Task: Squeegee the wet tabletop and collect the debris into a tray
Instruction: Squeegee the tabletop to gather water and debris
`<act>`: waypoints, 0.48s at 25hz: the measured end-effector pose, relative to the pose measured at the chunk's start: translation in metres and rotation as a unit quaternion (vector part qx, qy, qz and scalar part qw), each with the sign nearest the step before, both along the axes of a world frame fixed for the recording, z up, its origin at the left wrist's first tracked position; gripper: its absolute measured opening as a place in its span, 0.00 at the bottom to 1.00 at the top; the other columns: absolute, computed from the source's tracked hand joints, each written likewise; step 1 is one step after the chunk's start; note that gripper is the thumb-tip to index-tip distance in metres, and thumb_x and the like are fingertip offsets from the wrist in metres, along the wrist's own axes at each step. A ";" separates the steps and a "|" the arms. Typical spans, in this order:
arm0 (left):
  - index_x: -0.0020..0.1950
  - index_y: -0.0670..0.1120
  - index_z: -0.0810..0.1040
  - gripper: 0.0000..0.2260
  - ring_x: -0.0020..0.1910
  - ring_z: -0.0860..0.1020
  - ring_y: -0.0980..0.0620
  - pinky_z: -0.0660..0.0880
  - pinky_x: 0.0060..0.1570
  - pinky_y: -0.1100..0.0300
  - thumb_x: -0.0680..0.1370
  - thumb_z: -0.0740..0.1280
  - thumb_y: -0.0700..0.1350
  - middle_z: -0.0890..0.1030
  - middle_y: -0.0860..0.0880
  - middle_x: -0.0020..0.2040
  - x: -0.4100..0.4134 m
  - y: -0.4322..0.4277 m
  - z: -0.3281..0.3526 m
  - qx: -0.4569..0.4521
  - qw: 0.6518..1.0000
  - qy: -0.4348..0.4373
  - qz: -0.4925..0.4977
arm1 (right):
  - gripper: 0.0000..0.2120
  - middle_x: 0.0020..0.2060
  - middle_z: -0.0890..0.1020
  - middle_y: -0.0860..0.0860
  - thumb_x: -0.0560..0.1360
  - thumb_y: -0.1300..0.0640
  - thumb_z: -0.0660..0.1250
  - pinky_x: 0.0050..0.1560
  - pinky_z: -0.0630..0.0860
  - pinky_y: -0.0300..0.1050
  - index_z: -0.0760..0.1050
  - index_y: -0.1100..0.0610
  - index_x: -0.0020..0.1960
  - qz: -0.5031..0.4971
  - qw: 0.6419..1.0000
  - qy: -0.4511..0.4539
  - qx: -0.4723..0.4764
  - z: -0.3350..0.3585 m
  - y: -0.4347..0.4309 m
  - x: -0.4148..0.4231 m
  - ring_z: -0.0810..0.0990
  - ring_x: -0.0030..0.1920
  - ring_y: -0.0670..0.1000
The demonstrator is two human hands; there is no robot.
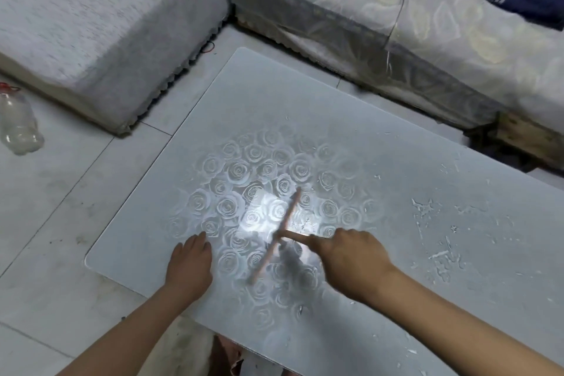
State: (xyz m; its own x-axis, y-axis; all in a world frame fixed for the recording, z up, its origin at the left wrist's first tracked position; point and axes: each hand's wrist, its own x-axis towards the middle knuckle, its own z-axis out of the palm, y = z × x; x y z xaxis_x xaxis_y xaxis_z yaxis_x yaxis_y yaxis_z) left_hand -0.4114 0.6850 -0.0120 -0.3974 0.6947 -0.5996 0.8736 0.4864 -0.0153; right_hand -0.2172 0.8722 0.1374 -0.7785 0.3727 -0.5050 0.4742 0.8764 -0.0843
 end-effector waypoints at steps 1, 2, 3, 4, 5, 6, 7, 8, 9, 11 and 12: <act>0.70 0.43 0.66 0.21 0.73 0.60 0.48 0.60 0.69 0.54 0.76 0.57 0.40 0.55 0.46 0.77 0.003 0.004 0.001 -0.004 1.000 0.006 -0.005 | 0.33 0.48 0.79 0.57 0.74 0.63 0.56 0.39 0.62 0.45 0.56 0.36 0.73 0.009 1.000 0.021 -0.002 -0.004 -0.005 -0.012 0.79 0.49 0.59; 0.69 0.43 0.67 0.21 0.73 0.60 0.48 0.61 0.68 0.54 0.76 0.57 0.40 0.56 0.46 0.77 0.007 0.009 0.001 -0.007 1.000 0.010 -0.007 | 0.31 0.48 0.79 0.57 0.75 0.63 0.56 0.39 0.62 0.45 0.58 0.40 0.73 0.017 1.000 0.024 -0.004 -0.009 -0.010 -0.021 0.78 0.49 0.59; 0.68 0.43 0.68 0.20 0.72 0.61 0.48 0.61 0.67 0.55 0.75 0.57 0.39 0.57 0.46 0.76 0.009 0.012 0.001 -0.013 1.000 0.013 -0.008 | 0.28 0.49 0.79 0.58 0.76 0.63 0.56 0.39 0.61 0.45 0.61 0.44 0.73 0.023 1.000 0.014 -0.007 -0.013 -0.014 -0.027 0.78 0.50 0.59; 0.67 0.44 0.68 0.20 0.72 0.62 0.48 0.62 0.67 0.55 0.75 0.57 0.39 0.58 0.46 0.75 0.011 0.016 0.002 -0.019 1.000 0.016 -0.010 | 0.25 0.50 0.79 0.58 0.76 0.63 0.56 0.40 0.62 0.46 0.64 0.48 0.71 0.025 1.000 0.000 -0.007 -0.017 -0.011 -0.026 0.78 0.51 0.59; 0.66 0.44 0.69 0.19 0.71 0.63 0.48 0.63 0.66 0.55 0.75 0.57 0.39 0.60 0.46 0.74 0.014 0.021 0.003 -0.025 0.999 0.017 -0.013 | 0.23 0.52 0.78 0.58 0.76 0.63 0.56 0.40 0.62 0.45 0.66 0.50 0.70 0.017 1.000 -0.015 -0.006 -0.021 -0.004 -0.016 0.78 0.52 0.59; 0.65 0.44 0.69 0.18 0.70 0.64 0.48 0.64 0.65 0.55 0.74 0.57 0.39 0.62 0.46 0.73 0.017 0.024 0.004 -0.031 0.999 0.017 -0.016 | 0.22 0.53 0.78 0.58 0.76 0.62 0.56 0.41 0.63 0.45 0.66 0.50 0.69 0.001 1.000 -0.028 -0.006 -0.021 0.003 0.000 0.78 0.53 0.60; 0.64 0.44 0.70 0.18 0.69 0.65 0.48 0.64 0.64 0.55 0.74 0.57 0.39 0.63 0.47 0.72 0.020 0.027 0.006 -0.034 0.999 0.016 -0.022 | 0.22 0.53 0.78 0.58 0.76 0.62 0.56 0.42 0.64 0.46 0.66 0.49 0.69 -0.014 0.999 -0.038 -0.007 -0.018 0.010 0.019 0.78 0.53 0.60; 0.64 0.44 0.70 0.18 0.69 0.65 0.48 0.64 0.64 0.55 0.74 0.58 0.39 0.63 0.47 0.71 0.024 0.031 0.007 -0.035 0.999 0.017 -0.027 | 0.23 0.53 0.79 0.58 0.76 0.62 0.56 0.42 0.64 0.46 0.65 0.48 0.69 -0.024 0.999 -0.046 -0.009 -0.014 0.017 0.037 0.78 0.53 0.59; 0.64 0.44 0.69 0.18 0.69 0.65 0.48 0.64 0.65 0.55 0.74 0.58 0.39 0.63 0.47 0.71 0.028 0.035 0.010 -0.039 0.999 0.017 -0.029 | 0.25 0.52 0.79 0.57 0.76 0.62 0.56 0.41 0.64 0.45 0.64 0.45 0.70 -0.030 0.998 -0.049 -0.012 -0.008 0.022 0.054 0.78 0.53 0.59; 0.67 0.43 0.68 0.20 0.71 0.63 0.48 0.63 0.67 0.54 0.75 0.58 0.40 0.62 0.46 0.72 0.035 0.041 0.015 -0.047 0.999 0.016 -0.020 | 0.31 0.51 0.79 0.55 0.75 0.63 0.55 0.40 0.64 0.45 0.60 0.40 0.73 -0.022 0.999 -0.039 -0.008 0.001 0.026 0.064 0.78 0.52 0.58; 0.69 0.43 0.66 0.21 0.72 0.62 0.48 0.62 0.68 0.54 0.75 0.58 0.40 0.61 0.46 0.73 0.037 0.043 0.019 -0.051 0.998 0.018 -0.019 | 0.32 0.50 0.79 0.54 0.74 0.64 0.55 0.40 0.64 0.45 0.59 0.38 0.73 -0.012 1.000 -0.023 -0.006 0.003 0.025 0.060 0.79 0.52 0.58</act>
State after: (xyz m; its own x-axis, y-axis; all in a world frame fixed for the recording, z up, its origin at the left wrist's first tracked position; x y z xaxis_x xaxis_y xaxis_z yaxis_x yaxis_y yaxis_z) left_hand -0.3740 0.7280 0.0066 -0.3938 0.6465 -0.6534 0.8897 0.4468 -0.0942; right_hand -0.1572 0.8971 0.1400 -0.7460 0.3839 -0.5442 0.4980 0.8641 -0.0731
